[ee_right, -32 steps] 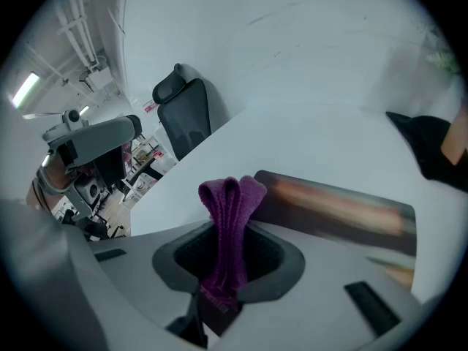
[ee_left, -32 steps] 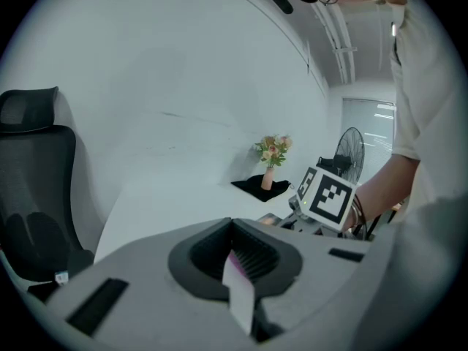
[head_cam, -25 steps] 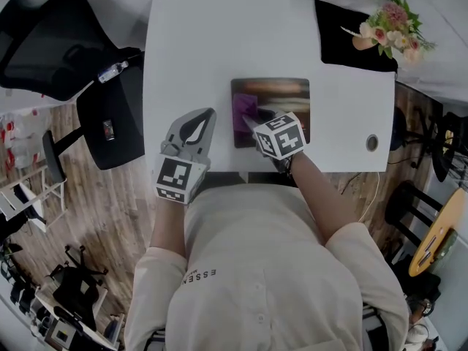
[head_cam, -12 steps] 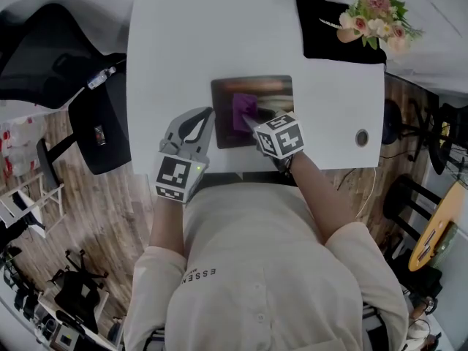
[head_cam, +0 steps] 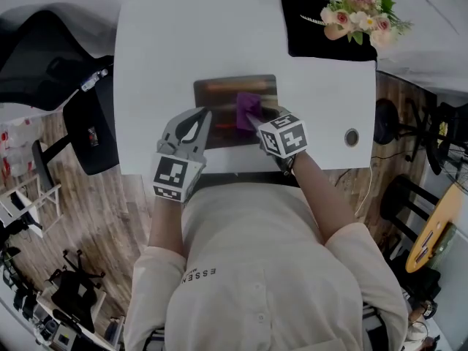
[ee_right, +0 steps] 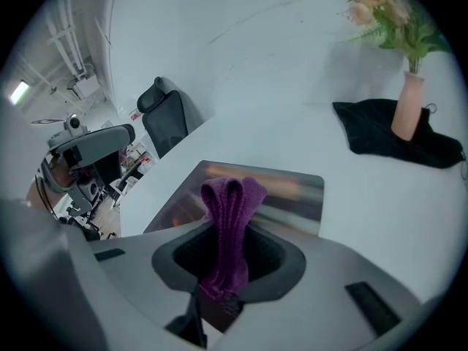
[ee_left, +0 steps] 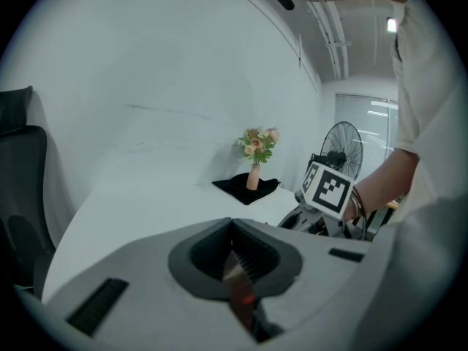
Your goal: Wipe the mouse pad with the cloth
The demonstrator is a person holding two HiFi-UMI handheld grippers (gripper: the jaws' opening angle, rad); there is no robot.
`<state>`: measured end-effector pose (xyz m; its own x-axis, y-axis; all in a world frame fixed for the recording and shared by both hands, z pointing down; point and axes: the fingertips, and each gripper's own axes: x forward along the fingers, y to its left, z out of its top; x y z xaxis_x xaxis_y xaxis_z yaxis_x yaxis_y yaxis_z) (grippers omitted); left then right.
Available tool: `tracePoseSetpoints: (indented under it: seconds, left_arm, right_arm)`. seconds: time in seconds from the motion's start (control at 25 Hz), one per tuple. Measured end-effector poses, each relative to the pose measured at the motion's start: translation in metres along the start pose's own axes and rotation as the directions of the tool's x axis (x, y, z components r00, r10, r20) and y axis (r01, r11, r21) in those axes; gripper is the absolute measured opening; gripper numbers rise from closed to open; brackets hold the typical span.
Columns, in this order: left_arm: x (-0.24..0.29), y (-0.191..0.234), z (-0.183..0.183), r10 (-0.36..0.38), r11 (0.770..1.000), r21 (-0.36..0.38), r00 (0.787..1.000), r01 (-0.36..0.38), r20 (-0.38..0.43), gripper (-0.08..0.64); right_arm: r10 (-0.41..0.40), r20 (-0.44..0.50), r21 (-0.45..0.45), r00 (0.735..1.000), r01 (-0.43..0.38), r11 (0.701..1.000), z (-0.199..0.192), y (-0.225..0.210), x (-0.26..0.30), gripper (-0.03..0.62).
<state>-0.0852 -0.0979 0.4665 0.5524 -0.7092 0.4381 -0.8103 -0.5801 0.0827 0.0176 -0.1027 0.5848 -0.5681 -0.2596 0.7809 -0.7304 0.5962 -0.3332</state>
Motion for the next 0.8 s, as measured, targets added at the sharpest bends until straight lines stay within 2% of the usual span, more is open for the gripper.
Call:
tracePoseSetpoints:
  seconds: [0.6,0.8]
  left_arm:
    - [0.023,-0.031,0.011,0.001,1.0,0.017,1.0,-0.001,0.01,0.002]
    - [0.026,-0.037,0.015,-0.016,1.0,0.027,1.0,0.016,0.019,0.002]
  right_arm:
    - [-0.083,0.01,0.031,0.996,0.083,0.996,-0.02,-0.063,-0.037,0.101]
    - [-0.143,0.004,0.062,0.99,0.142,0.988,-0.027,-0.083,-0.05,0.101]
